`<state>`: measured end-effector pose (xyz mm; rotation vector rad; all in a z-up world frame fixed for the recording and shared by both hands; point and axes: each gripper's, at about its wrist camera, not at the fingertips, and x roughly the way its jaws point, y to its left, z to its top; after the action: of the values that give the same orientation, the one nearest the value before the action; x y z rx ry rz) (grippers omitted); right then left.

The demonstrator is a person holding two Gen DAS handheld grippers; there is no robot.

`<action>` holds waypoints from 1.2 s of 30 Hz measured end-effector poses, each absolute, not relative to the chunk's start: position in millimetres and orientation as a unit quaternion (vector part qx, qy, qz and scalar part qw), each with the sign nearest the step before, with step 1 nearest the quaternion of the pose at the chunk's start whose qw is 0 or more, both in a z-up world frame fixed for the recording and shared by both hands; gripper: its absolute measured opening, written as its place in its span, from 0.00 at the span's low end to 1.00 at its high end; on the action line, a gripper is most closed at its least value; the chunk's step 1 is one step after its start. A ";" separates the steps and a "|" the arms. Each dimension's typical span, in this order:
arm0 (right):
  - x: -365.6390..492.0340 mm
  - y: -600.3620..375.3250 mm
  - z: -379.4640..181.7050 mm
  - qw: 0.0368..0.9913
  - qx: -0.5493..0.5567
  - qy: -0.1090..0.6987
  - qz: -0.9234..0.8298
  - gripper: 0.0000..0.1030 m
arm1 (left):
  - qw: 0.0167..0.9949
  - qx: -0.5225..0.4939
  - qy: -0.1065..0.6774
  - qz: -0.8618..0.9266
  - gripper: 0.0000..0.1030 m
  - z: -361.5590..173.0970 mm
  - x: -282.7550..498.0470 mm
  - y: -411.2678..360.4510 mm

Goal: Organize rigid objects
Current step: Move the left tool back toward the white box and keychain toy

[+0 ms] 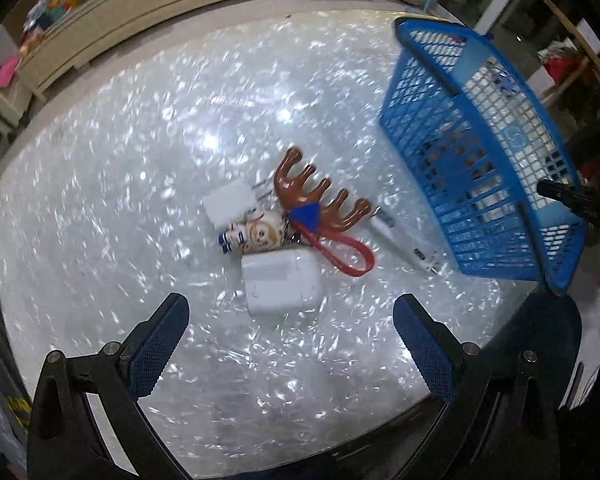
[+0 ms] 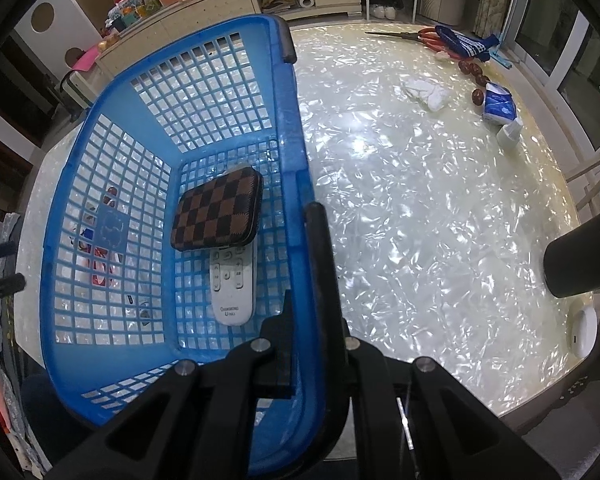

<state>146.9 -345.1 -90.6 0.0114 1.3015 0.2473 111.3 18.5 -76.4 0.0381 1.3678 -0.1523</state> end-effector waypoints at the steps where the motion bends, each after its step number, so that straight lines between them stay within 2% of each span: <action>1: 146.9 -344.7 -90.4 0.788 0.004 0.604 0.115 0.05 | 0.772 0.013 0.632 -0.069 1.00 -80.8 110.5 19.6; 14: 147.7 -344.6 -91.7 0.786 0.006 0.607 0.115 0.05 | 0.757 0.017 0.652 -0.044 0.99 -146.1 111.6 12.6; 36: 151.4 -343.5 -91.1 0.784 0.005 0.611 0.109 0.05 | 0.746 -0.007 0.666 -0.011 0.98 -174.4 154.4 44.6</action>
<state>151.4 -343.5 -91.1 0.0115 1.3189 0.2359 154.4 44.6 -174.4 -0.0146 1.4572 -0.0241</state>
